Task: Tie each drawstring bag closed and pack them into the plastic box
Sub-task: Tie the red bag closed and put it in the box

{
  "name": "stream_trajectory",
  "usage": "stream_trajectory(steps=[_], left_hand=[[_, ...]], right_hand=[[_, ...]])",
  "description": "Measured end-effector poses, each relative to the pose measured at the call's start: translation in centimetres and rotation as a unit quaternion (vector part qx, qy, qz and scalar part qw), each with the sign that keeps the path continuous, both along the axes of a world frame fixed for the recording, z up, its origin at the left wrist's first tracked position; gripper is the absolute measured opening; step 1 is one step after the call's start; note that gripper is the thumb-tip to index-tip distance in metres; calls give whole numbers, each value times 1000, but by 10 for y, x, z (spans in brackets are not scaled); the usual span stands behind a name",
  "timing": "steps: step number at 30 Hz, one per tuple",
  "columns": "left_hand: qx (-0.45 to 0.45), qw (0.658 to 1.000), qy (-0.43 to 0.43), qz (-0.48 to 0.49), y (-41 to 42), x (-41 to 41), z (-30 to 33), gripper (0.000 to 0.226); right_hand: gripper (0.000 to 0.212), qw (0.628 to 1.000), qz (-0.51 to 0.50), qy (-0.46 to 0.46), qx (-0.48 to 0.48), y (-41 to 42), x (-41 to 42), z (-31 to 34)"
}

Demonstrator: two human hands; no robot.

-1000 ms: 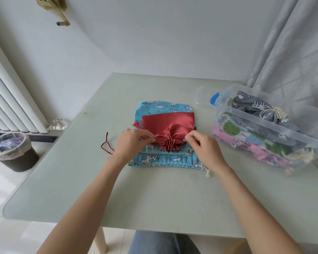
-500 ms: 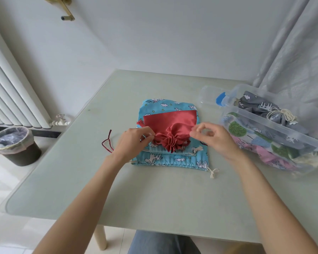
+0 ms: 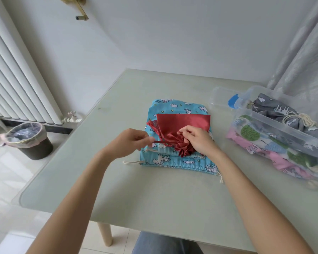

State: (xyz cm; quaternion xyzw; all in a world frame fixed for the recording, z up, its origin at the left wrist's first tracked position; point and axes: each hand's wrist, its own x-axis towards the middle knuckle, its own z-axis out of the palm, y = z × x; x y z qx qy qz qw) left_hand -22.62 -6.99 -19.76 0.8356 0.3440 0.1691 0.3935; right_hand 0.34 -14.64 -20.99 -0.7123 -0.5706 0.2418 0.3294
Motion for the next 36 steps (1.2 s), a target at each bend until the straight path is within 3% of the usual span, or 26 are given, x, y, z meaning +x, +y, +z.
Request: stream_trajectory(steps=[2,4,8,16,19,24,27,30,36], left_hand=[[-96,989,-108,-22,-4,-2,11,29],[-125,971,-198,-38,-6,7,15,26],[-114,959,-251,-68,-6,42,13,18],[-26,979,-162,-124,6,71,11,35],[27,986,-96,-133,11,72,6,38],[83,985,-35,-146,11,77,3,37],[110,983,-22,-143,11,80,3,37],[117,984,-27,-134,10,80,6,36],[188,968,3,-164,4,80,13,31]], right_hand=[[27,1000,-8,14,8,0,0,-2],[31,1000,6,16,20,-2,-1,-2],[25,998,23,44,33,-5,2,-3],[9,978,24,204,40,-7,6,-3],[16,967,-1,248,56,-6,2,1],[19,961,-34,264,69,-7,-5,1],[15,963,15,267,24,-10,-5,3],[25,954,82,288,1,-13,0,2],[13,963,-5,244,119,-5,-6,-5]])
